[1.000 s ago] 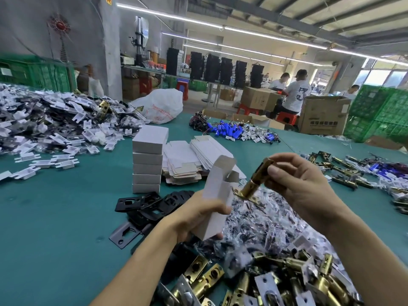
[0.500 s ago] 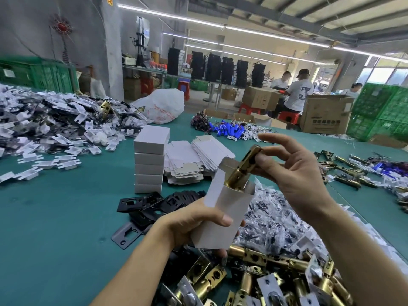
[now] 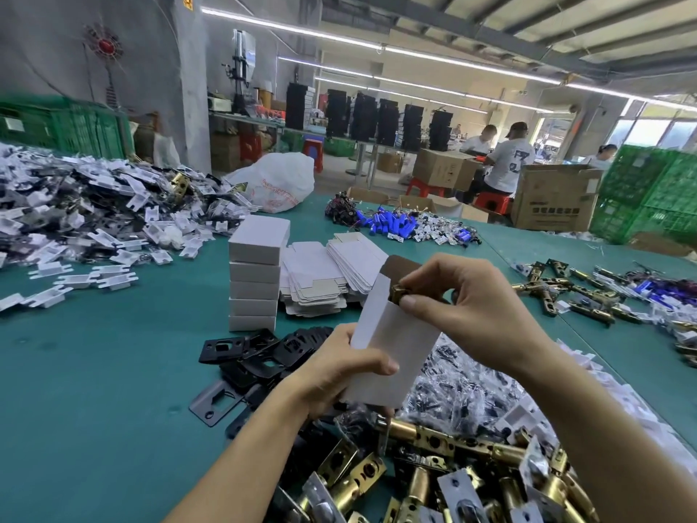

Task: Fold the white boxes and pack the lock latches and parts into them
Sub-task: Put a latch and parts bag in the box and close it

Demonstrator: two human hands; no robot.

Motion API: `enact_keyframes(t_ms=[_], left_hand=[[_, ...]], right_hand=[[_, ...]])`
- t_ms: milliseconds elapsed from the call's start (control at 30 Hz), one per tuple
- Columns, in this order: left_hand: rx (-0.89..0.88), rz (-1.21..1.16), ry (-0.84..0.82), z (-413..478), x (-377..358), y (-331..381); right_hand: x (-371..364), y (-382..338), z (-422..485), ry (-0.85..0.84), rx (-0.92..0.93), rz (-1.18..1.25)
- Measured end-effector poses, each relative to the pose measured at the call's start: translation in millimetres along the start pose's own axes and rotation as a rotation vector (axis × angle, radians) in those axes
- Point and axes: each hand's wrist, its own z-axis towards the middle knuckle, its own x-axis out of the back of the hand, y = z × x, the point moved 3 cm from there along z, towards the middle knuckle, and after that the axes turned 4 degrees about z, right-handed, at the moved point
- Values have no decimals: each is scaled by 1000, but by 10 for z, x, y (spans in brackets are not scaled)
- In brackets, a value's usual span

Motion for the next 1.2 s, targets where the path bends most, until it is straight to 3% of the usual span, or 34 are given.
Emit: enact_keyframes(t_ms=[167,367,500,667,833,967,1200], left_hand=[[-113,158,47,33,-14,6],[-94,253,27,37,-27,-24],[-120,197,3,28,-45,3],[-109,209,-41,39,-58,-22],[-96,228,-41,37,-52,-38],[-100,229,-57,36,-55,-47],[-119,201,-74,28,-51,-33]], right_hand=[[57,14,51,-26,-68,5],[28,86,32,91,-192,192],[69,87,32,22,-162,-24],[171,29,68,-207,-93,-317],[176,13,82,-233,-48,-493],[160,20,72,-277,0,-566],[166,-21,58,-240,58,-485]])
